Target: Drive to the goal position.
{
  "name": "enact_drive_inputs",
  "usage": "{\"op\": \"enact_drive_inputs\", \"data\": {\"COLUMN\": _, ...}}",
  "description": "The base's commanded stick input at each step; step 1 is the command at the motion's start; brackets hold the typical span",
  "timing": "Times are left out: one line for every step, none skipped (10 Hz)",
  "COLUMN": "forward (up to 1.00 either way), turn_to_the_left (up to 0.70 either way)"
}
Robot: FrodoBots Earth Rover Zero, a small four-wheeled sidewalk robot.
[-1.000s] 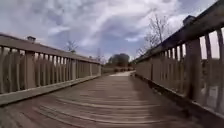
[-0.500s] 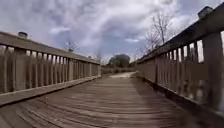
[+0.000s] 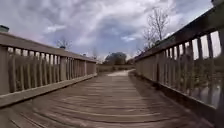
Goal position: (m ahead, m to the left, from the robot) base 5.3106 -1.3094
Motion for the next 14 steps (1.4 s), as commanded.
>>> {"op": "enact_drive_inputs", "data": {"forward": 0.50, "turn_to_the_left": 0.00}}
{"op": "enact_drive_inputs", "data": {"forward": 0.50, "turn_to_the_left": 0.00}}
{"op": "enact_drive_inputs", "data": {"forward": 0.50, "turn_to_the_left": 0.00}}
{"op": "enact_drive_inputs", "data": {"forward": 0.50, "turn_to_the_left": 0.00}}
{"op": "enact_drive_inputs", "data": {"forward": 0.50, "turn_to_the_left": 0.00}}
{"op": "enact_drive_inputs", "data": {"forward": 0.50, "turn_to_the_left": 0.00}}
{"op": "enact_drive_inputs", "data": {"forward": 0.50, "turn_to_the_left": 0.00}}
{"op": "enact_drive_inputs", "data": {"forward": 0.50, "turn_to_the_left": 0.00}}
{"op": "enact_drive_inputs", "data": {"forward": 0.50, "turn_to_the_left": 0.00}}
{"op": "enact_drive_inputs", "data": {"forward": 0.50, "turn_to_the_left": 0.00}}
{"op": "enact_drive_inputs", "data": {"forward": 0.50, "turn_to_the_left": 0.00}}
{"op": "enact_drive_inputs", "data": {"forward": 0.50, "turn_to_the_left": 0.00}}
{"op": "enact_drive_inputs", "data": {"forward": 0.50, "turn_to_the_left": -0.03}}
{"op": "enact_drive_inputs", "data": {"forward": 0.50, "turn_to_the_left": -0.26}}
